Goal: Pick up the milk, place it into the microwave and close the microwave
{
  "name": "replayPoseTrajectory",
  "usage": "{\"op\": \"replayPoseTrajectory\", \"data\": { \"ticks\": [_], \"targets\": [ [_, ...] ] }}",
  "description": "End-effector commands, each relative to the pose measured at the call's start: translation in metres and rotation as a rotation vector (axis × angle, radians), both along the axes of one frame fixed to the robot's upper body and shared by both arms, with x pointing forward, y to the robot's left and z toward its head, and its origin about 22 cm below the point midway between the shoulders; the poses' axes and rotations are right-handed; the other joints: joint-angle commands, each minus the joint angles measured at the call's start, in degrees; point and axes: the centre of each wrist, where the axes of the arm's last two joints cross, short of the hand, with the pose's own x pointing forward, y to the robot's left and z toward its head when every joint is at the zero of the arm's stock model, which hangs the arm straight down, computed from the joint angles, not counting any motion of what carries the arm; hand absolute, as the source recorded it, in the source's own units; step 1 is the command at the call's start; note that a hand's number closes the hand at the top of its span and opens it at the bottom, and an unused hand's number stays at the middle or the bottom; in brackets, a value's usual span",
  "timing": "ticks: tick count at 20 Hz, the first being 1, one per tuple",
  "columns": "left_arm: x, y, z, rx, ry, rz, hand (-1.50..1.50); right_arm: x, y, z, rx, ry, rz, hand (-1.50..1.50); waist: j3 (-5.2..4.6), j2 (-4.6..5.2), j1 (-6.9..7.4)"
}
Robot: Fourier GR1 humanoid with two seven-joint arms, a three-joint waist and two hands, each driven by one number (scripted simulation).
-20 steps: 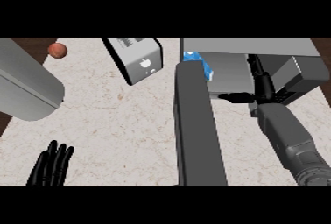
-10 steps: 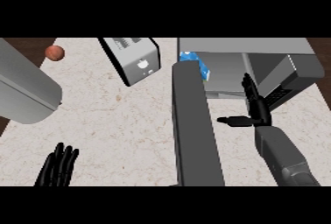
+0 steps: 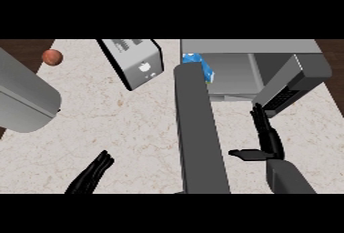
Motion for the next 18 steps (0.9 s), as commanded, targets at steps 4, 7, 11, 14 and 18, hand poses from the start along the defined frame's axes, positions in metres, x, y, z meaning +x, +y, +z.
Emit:
{"op": "replayPoseTrajectory", "data": {
  "ticks": [4,7,11,14,18],
  "targets": [
    [0.022,-0.021,0.002,0.084,-0.017,-0.080,1.50,-0.050,-0.030,-0.018,0.083,-0.047,0.047,-1.50,-0.01,-0.11,-0.54],
    [0.028,-0.033,-0.016,0.049,-0.005,-0.106,1.50,-0.069,-0.047,-0.019,0.108,-0.054,0.056,-1.50,-0.07,-0.23,-1.10],
    [0.052,-0.024,-0.012,0.069,0.038,-0.155,1.50,-0.099,-0.026,-0.031,0.109,-0.049,0.052,-1.50,-0.08,-0.07,-1.21],
    [0.063,-0.042,-0.012,0.114,0.043,-0.219,1.50,-0.107,-0.041,-0.021,0.112,-0.076,0.022,-1.50,-0.07,-0.04,-1.21],
    [0.083,-0.049,-0.027,0.181,0.087,-0.334,1.50,-0.122,-0.060,-0.015,0.103,-0.082,0.020,-1.50,-0.03,0.10,-0.98]
  ]
}}
